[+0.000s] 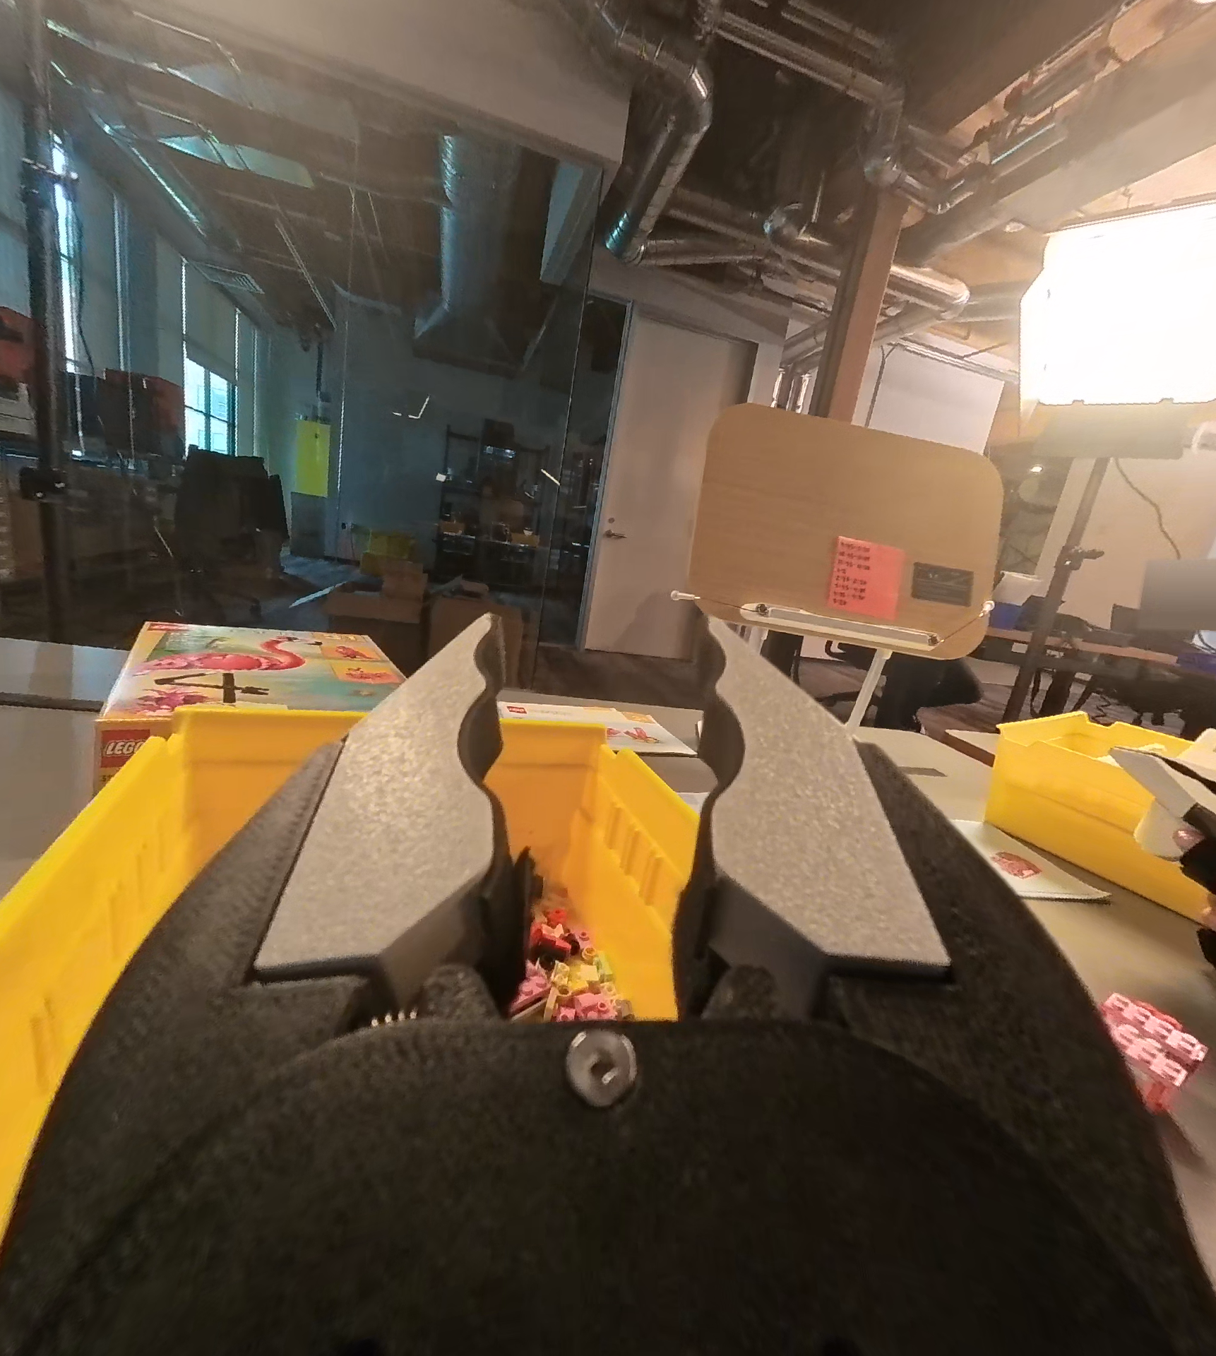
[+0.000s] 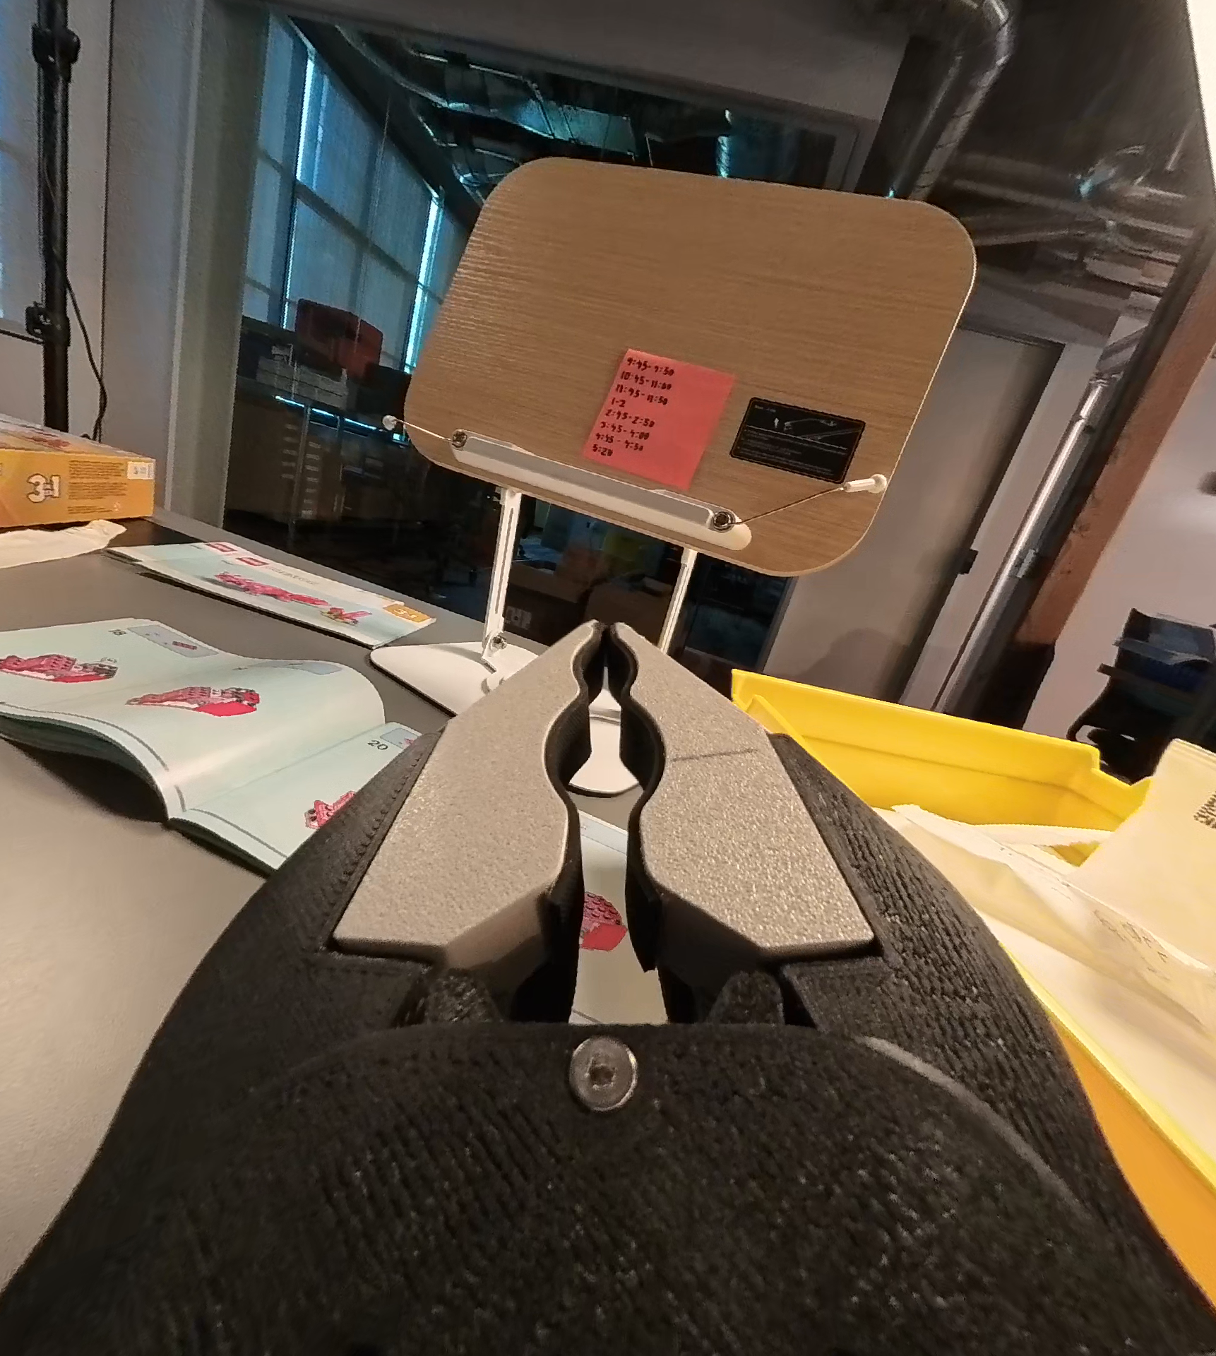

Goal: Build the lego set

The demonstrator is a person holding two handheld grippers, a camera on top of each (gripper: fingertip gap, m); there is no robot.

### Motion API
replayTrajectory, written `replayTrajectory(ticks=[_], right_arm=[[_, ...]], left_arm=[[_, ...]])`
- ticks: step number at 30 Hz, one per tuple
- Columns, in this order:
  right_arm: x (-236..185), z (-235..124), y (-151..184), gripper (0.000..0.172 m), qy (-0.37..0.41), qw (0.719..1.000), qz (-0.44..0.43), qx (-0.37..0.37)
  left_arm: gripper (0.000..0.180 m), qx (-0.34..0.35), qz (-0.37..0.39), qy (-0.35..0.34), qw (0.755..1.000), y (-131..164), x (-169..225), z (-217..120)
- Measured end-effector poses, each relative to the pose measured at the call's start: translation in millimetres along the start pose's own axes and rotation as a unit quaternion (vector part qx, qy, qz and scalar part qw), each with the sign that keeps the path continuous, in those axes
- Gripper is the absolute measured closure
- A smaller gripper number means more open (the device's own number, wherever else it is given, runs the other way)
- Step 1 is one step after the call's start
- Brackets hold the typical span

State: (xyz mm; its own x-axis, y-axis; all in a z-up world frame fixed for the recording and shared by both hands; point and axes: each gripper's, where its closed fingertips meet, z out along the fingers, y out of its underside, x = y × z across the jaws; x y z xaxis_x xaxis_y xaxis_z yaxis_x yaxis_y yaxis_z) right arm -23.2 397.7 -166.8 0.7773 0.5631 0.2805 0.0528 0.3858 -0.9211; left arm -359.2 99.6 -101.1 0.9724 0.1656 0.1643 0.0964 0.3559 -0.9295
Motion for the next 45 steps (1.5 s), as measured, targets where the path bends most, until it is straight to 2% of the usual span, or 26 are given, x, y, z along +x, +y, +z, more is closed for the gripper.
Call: replayTrajectory(ticks=[13, 18, 19, 23, 26, 28, 29, 33, 34, 36, 38, 42, 45], right_arm=[[-4.1, 0.2, 0.2, 0.172, -0.005, 1.000, -0.017, -0.002], [-6.9, 3.7, 3.2, 0.172, -0.011, 1.000, -0.027, -0.008], [-6.9, 4.2, 4.0, 0.172, -0.012, 1.000, -0.028, -0.009], [-5.9, 4.1, 3.9, 0.172, -0.008, 0.999, -0.030, -0.009], [-6.9, 5.8, 5.9, 0.172, -0.007, 0.999, -0.038, -0.014], [-8.0, 6.8, 7.0, 0.172, -0.007, 0.999, -0.046, -0.018], [-8.7, 7.1, 7.5, 0.172, -0.007, 0.999, -0.050, -0.019], [-9.6, 7.4, 9.0, 0.172, -0.002, 0.997, -0.068, -0.026], [-9.4, 7.5, 9.4, 0.172, 0.001, 0.997, -0.073, -0.028], [-8.6, 8.3, 11.2, 0.172, 0.007, 0.996, -0.081, -0.034], [-7.7, 8.8, 12.7, 0.172, 0.012, 0.995, -0.088, -0.039], [-5.7, 9.4, 14.9, 0.172, 0.020, 0.994, -0.095, -0.047], [-5.1, 9.5, 16.3, 0.172, 0.025, 0.993, -0.101, -0.053]], left_arm=[[0.129, 0.017, -0.018, 0.015, 1.000, -5.3, 1.4, -2.3], [0.131, 0.013, -0.062, 0.013, 0.998, -7.8, -12.8, -2.0], [0.131, 0.012, -0.053, 0.013, 0.998, -10.0, -14.6, -2.6], [0.131, -0.060, 0.049, -0.016, 0.997, -11.1, -28.7, 0.6], [0.132, -0.159, 0.079, 0.011, 0.984, -3.7, -39.3, 13.2], [0.133, -0.245, 0.086, 0.043, 0.965, 10.0, -45.4, 23.3], [0.133, -0.295, 0.105, 0.066, 0.947, 20.0, -46.6, 27.0], [0.134, -0.446, 0.244, 0.115, 0.854, 59.5, -55.3, 38.2], [0.134, -0.484, 0.257, 0.133, 0.826, 72.4, -54.5, 38.4], [0.133, -0.551, 0.232, 0.198, 0.777, 98.4, -41.1, 34.4], [0.134, -0.594, 0.203, 0.246, 0.739, 118.8, -31.9, 32.9], [0.140, -0.642, 0.213, 0.288, 0.678, 149.9, -31.8, 32.5], [0.158, -0.673, 0.227, 0.310, 0.632, 163.8, -31.2, 25.3]])
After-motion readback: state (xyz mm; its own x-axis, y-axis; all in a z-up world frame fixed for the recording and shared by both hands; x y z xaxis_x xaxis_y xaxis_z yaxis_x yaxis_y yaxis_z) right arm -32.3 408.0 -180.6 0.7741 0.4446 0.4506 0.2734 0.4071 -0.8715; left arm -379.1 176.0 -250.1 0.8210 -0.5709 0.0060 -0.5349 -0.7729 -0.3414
